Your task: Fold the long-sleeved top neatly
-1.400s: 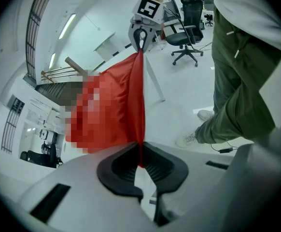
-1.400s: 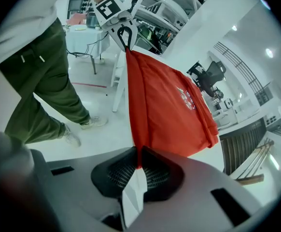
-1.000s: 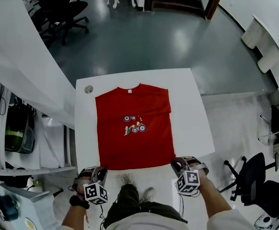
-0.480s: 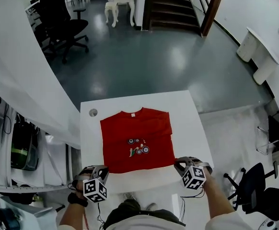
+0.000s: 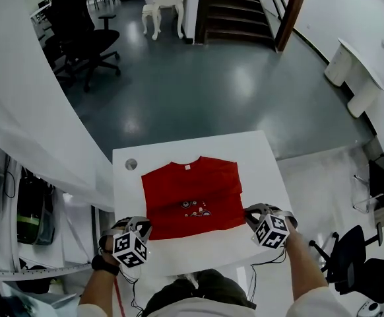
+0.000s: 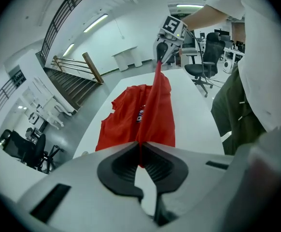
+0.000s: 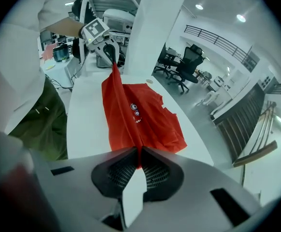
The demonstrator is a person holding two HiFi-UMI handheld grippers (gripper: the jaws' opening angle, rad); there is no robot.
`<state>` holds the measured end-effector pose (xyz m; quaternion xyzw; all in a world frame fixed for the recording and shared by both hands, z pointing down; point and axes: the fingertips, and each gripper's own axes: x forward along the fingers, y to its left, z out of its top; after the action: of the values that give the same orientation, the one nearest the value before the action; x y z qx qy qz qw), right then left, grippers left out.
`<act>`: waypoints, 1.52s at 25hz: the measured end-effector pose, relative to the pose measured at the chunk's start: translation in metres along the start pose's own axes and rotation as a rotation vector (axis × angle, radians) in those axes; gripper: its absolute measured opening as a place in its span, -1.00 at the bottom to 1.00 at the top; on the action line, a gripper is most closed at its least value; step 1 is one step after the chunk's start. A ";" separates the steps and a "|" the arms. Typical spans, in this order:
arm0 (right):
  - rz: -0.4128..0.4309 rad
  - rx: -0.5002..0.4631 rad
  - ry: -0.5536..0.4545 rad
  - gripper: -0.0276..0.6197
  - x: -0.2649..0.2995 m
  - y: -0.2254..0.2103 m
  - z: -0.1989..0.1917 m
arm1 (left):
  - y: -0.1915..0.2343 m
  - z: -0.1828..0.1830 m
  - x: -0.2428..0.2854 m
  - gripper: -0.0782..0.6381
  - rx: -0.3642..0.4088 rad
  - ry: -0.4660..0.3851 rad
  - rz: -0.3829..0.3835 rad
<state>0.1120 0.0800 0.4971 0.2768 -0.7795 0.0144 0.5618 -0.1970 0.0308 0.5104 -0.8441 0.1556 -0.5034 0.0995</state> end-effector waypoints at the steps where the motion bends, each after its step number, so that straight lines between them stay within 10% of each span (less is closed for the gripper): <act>1: -0.001 0.002 0.000 -0.79 0.001 -0.007 0.001 | 0.005 0.001 0.003 -0.72 -0.001 0.002 -0.002; 32: 0.289 0.023 -0.079 -0.80 0.117 -0.197 0.036 | 0.161 -0.004 0.122 -0.72 -0.223 0.215 -0.058; 38: 0.157 -0.022 -0.024 -0.59 0.163 -0.224 0.024 | 0.186 -0.022 0.144 -0.36 -0.264 0.300 0.035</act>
<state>0.1559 -0.1854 0.5676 0.2087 -0.8056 0.0466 0.5526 -0.1824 -0.1948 0.5785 -0.7624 0.2480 -0.5971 -0.0277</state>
